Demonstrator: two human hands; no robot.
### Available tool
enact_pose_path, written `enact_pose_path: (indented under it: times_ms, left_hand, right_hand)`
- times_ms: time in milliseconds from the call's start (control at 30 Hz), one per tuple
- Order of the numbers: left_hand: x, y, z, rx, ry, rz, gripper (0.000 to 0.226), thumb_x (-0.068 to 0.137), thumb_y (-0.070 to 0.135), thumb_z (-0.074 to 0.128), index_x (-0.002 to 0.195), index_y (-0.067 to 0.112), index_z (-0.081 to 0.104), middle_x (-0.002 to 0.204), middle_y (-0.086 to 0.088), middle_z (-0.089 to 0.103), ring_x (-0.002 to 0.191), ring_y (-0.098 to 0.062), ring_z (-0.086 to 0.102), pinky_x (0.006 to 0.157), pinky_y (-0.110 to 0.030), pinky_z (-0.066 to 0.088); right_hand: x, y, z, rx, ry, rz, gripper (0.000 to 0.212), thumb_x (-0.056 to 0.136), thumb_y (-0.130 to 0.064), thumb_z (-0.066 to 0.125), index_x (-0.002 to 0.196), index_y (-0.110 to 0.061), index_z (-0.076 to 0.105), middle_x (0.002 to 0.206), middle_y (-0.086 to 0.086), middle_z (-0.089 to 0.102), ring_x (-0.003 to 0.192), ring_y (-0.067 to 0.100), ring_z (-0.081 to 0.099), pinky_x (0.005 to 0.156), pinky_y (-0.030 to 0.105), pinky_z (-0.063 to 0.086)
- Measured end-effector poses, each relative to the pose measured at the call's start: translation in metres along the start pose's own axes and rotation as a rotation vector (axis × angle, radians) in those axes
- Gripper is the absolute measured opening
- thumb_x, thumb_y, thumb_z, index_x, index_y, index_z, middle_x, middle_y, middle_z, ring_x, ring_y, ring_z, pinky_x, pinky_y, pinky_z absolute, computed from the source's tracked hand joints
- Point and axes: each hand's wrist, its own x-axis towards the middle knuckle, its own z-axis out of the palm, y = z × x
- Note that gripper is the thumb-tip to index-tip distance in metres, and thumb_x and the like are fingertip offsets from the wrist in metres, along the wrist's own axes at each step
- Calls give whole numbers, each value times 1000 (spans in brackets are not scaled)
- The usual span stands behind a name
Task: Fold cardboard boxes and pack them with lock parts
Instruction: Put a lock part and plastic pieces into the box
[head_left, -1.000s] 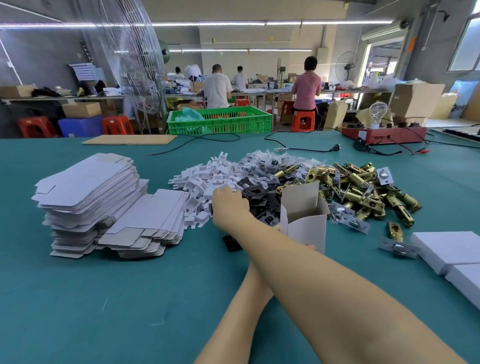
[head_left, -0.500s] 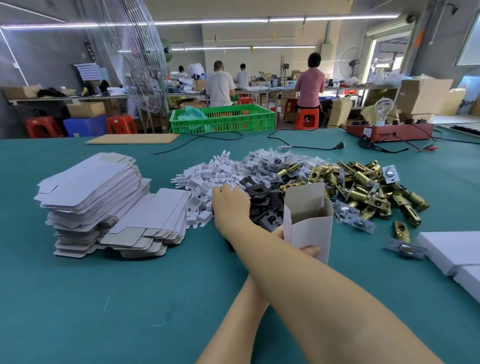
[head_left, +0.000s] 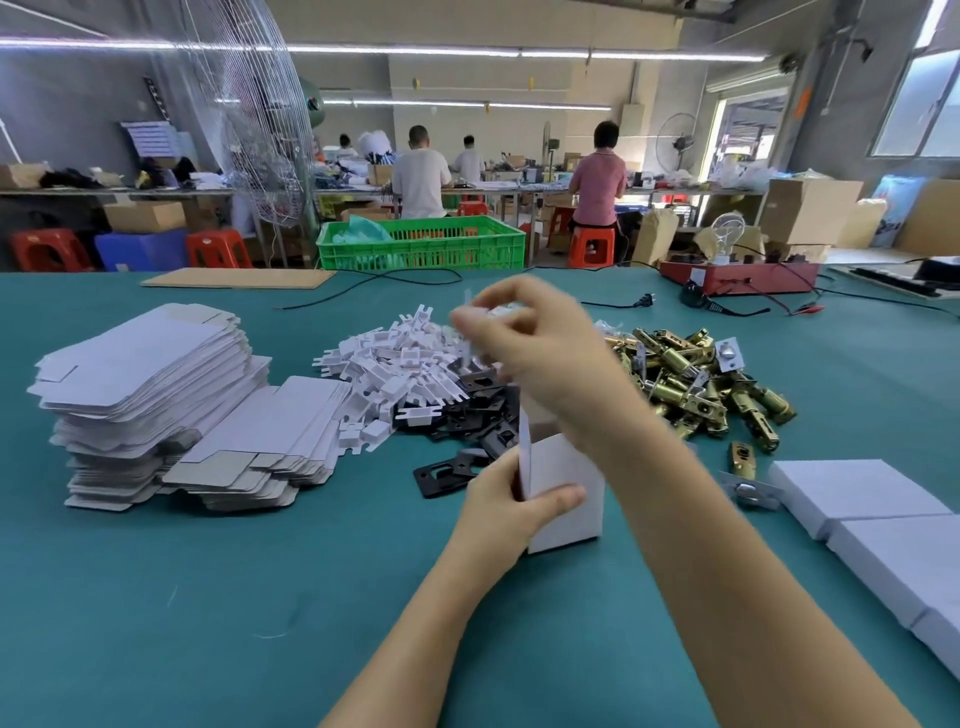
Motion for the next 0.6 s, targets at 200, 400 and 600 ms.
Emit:
enact_pose_path:
  times_ms: [200,400,600]
  left_hand:
    - [-1,-2,3,8,7,14,40,69,30,79,107,34,67,101,11,74,94,-9,70,76,-24,57]
    - [0,-1,3,-3,9,12,38,81,7,78,114,22,67,104,5,75,96,-14,70,79,-24,57]
    - [1,-3,3,-14,-6,37,38,81,6,78,114,21,67,103,5,75,96,-13,70,76,-21,55]
  right_hand:
    - [-20,-3,-77,371,198,123,29,73,-30,72,93,-15,56,71,1,65,63,13,60,58,20,51]
    - [-21,17,-110,171,240,216,10,84,-19,70,91,-16,64,64,-2,64,54,9,62,54,20,53]
    - [-20,27,-113,-128,158,182,4,88,-16,67,89,-18,71,79,2,68,61,3,61,52,15,47]
